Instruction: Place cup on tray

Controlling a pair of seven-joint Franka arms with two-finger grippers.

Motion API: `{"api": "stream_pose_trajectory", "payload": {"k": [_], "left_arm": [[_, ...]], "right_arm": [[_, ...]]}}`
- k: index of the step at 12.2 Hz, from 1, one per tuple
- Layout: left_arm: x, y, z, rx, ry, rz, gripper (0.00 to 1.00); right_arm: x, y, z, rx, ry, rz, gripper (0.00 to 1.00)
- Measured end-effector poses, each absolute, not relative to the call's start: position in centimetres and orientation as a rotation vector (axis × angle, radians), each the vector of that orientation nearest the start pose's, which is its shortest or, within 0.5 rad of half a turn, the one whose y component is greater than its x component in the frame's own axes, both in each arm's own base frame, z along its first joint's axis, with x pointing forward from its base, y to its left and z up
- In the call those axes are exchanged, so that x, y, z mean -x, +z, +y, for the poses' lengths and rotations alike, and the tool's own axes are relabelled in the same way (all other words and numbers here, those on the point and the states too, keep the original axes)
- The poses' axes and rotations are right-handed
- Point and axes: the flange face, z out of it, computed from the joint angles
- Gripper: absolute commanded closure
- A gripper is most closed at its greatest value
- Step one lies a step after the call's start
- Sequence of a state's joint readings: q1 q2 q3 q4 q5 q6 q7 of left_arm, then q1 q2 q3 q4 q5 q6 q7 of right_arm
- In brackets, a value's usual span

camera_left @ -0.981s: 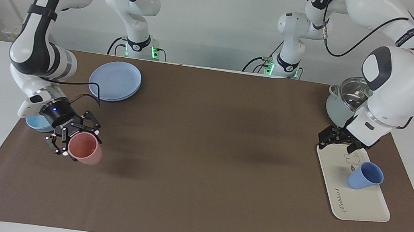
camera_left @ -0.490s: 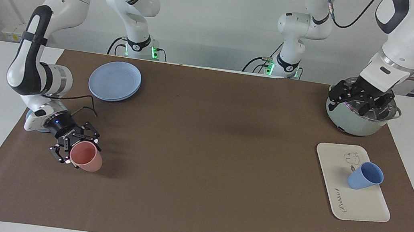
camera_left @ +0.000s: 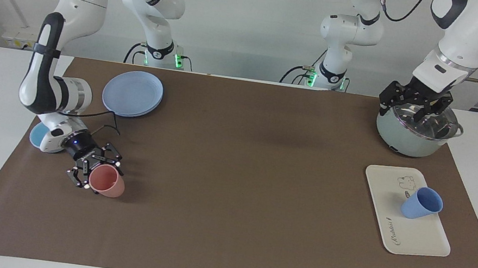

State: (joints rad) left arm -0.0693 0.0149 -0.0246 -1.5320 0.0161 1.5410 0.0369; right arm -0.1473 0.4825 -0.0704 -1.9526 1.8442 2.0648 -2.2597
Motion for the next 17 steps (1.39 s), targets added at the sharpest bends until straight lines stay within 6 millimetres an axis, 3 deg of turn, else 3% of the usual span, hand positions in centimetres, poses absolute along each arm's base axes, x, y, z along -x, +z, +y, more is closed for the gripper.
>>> {"api": "stream_pose_trajectory", "payload": {"k": [1, 3, 8, 10, 14, 17], "left_arm": [[-55.4, 63.3, -4.8, 3.101, 0.002, 0.209, 0.0], [-55.5, 63.5, -4.6, 3.09, -0.016, 0.233, 0.0], [-55.8, 63.5, -3.1, 3.088, -0.047, 0.214, 0.0], [-55.9, 63.5, -2.7, 3.089, -0.046, 0.203, 0.0], [-55.9, 63.4, -1.6, 3.09, -0.043, 0.172, 0.0], [-55.9, 63.2, 0.3, 3.092, -0.035, 0.131, 0.0]], "right_arm": [[-62.0, 24.4, -8.3, 1.974, -1.445, -0.685, 0.94], [-61.6, 23.8, -8.3, 1.982, -1.456, -0.721, 0.0], [-61.3, 23.5, -8.5, 2.003, -1.468, -0.755, 0.0], [-61.5, 24.2, -8.5, 1.995, -1.484, -0.769, 0.0], [-61.7, 28.8, -8.5, 1.966, -1.544, -0.776, 0.0], [-61.2, 35.2, -8.7, 2.077, -1.466, -0.694, 0.0]]}}
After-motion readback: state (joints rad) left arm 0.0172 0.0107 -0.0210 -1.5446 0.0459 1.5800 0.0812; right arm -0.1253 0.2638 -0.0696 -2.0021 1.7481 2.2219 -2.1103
